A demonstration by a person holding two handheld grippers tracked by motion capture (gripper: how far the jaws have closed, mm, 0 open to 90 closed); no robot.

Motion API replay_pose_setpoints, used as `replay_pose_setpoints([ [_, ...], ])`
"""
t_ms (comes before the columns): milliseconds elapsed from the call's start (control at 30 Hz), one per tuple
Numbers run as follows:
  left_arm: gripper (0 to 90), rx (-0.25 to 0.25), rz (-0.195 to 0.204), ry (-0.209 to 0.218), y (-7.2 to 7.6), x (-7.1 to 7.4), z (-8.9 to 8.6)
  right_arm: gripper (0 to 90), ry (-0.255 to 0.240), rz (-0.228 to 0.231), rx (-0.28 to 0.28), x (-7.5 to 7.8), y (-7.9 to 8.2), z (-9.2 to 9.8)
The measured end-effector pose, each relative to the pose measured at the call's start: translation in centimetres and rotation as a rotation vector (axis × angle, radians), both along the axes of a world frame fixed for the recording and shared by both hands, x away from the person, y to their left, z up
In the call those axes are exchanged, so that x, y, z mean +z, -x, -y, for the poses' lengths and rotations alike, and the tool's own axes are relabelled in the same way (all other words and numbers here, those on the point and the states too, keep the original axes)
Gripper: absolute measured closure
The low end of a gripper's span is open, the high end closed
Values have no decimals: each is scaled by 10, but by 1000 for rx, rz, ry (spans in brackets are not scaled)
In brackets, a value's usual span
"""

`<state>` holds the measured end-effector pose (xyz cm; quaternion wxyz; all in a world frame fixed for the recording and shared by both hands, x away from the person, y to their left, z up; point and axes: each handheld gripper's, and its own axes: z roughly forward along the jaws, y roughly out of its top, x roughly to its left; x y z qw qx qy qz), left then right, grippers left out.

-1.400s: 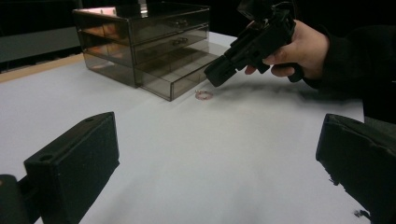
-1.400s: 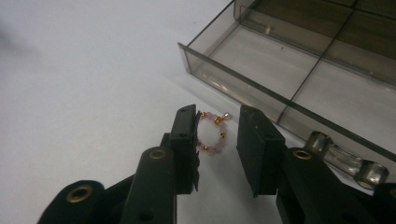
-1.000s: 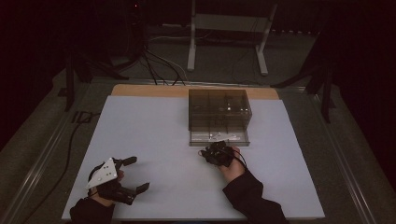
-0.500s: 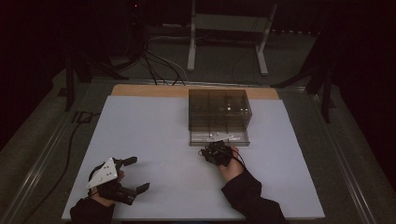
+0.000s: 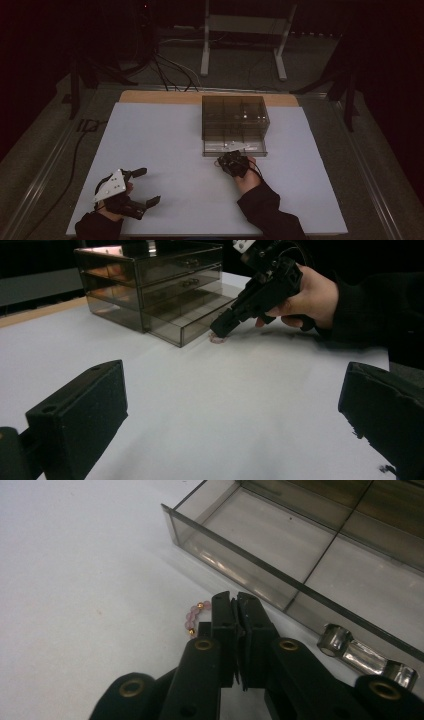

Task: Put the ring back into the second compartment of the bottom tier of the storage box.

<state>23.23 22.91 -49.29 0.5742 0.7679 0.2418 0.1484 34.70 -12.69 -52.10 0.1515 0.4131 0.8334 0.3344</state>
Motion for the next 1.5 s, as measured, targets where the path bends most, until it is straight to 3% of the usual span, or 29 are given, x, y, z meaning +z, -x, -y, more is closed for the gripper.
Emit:
replay_pose_setpoints([
  [900, 4, 21, 3, -4, -1, 0, -1, 884, -35, 0, 21, 9, 5, 4],
  [1500, 4, 19, 0, -3, -2, 0, 0, 883, -70, 12, 67, 27, 7, 10],
])
